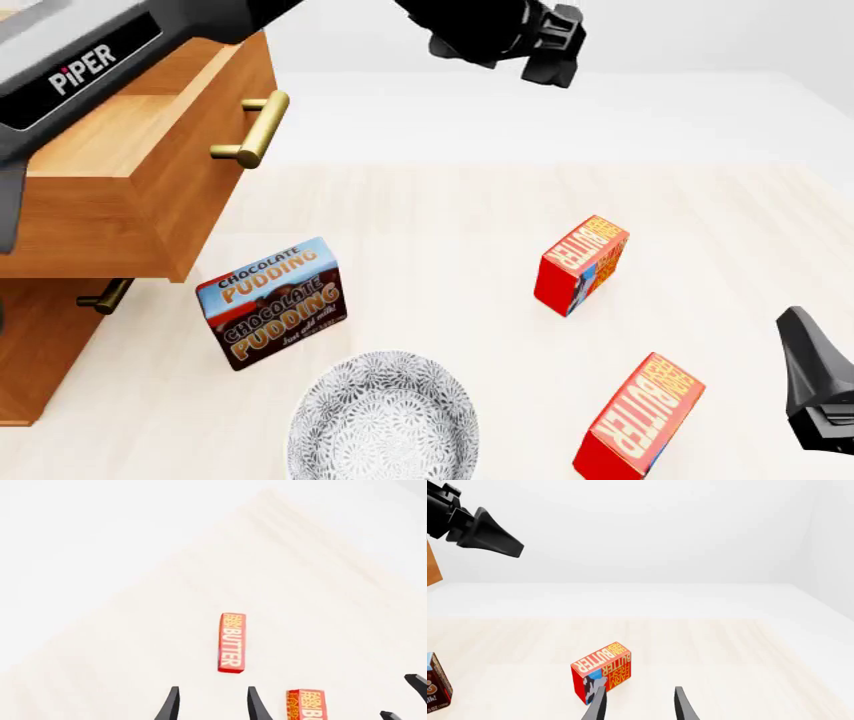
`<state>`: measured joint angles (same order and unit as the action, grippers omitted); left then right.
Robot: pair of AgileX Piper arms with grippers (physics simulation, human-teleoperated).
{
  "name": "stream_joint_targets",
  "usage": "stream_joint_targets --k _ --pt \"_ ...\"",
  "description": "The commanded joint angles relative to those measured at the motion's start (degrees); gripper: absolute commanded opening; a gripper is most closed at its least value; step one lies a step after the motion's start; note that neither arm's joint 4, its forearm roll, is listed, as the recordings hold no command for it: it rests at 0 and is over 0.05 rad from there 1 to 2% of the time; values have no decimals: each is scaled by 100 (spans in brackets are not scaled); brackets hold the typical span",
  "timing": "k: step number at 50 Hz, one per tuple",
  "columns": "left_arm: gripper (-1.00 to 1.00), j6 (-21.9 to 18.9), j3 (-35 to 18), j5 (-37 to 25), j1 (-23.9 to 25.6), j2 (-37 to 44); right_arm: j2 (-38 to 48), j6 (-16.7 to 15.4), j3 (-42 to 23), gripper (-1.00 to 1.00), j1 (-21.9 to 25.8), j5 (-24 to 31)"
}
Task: Put the butter at the front in the top drawer of the cabinet and close it.
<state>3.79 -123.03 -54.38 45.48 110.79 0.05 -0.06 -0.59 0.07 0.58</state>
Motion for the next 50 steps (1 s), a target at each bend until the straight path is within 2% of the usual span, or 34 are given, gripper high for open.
stream_joint_targets --k 1,36,50 --pt "100 158 -283 51 88 468 -1 2 7 100 -2 -6" --pt "100 422 -1022 -30 172 1540 -1 1 10 100 -3 -9" --pt "100 531 -980 126 265 1722 -1 3 10 100 -1 -8"
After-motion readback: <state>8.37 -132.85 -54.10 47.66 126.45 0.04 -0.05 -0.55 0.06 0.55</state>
